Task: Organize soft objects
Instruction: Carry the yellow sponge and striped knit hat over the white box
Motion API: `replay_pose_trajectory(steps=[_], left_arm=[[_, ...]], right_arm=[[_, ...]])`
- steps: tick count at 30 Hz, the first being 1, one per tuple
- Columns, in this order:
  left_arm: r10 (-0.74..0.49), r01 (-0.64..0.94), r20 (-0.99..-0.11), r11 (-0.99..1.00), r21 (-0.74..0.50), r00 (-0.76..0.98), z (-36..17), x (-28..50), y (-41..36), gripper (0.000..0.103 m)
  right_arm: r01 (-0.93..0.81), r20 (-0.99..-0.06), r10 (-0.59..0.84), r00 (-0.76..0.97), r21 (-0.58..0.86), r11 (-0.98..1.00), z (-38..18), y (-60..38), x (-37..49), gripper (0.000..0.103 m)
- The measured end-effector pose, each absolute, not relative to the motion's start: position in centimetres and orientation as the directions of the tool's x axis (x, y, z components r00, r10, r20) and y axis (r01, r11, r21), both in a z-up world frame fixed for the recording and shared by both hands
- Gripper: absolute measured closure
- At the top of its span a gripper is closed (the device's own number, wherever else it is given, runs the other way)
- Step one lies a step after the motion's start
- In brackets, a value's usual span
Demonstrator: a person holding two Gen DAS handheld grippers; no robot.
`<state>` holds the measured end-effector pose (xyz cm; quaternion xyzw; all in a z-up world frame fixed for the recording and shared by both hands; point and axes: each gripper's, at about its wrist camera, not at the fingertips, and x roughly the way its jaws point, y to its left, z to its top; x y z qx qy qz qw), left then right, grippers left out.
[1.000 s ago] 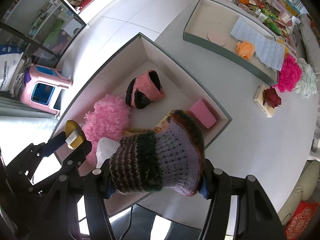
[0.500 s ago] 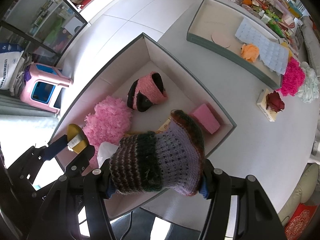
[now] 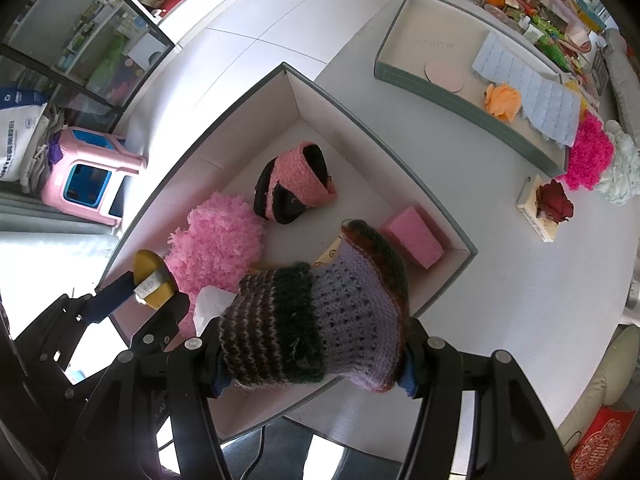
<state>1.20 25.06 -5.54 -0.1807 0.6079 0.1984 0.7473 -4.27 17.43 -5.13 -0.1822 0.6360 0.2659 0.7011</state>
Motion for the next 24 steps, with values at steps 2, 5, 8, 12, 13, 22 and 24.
replay_pose_trajectory(steps=[2, 5, 8, 12, 13, 22, 24], left_arm=[[0.078, -0.517, -0.98, 0.855, -0.028, 0.182, -5.54, 1.18, 25.06, 0.053], [0.08, -0.517, -0.98, 0.856, -0.026, 0.181, -5.54, 1.27, 24.94, 0.053], [0.081, -0.516, -0.98, 0.856, -0.024, 0.181, -5.54, 1.3, 24.88, 0.053], [0.08, -0.515, -0.98, 0.857, -0.025, 0.181, -5.53, 1.31, 24.89, 0.053], [0.079, -0.515, -0.98, 0.857, -0.026, 0.18, -5.54, 1.32, 24.87, 0.053], [0.077, -0.512, -0.981, 0.858, -0.026, 0.18, -5.57, 1.35, 24.72, 0.053], [0.077, -0.512, -0.981, 0.859, -0.026, 0.178, -5.58, 1.36, 24.71, 0.053]], right_arm=[[-0.605, -0.989, 0.142, 0.048, 0.084, 0.792, -5.13, 17.43, -4.28, 0.037], [-0.607, -0.989, 0.141, 0.049, 0.083, 0.791, -5.16, 17.47, -4.29, 0.037], [-0.605, -0.989, 0.142, 0.049, 0.084, 0.792, -5.14, 17.42, -4.27, 0.037], [-0.605, -0.989, 0.142, 0.048, 0.084, 0.792, -5.13, 17.42, -4.27, 0.037], [-0.605, -0.989, 0.142, 0.048, 0.084, 0.792, -5.14, 17.43, -4.28, 0.037], [-0.6, -0.99, 0.135, 0.049, 0.079, 0.796, -5.3, 17.34, -4.1, 0.037], [-0.599, -0.99, 0.134, 0.05, 0.077, 0.797, -5.32, 17.38, -4.09, 0.037]])
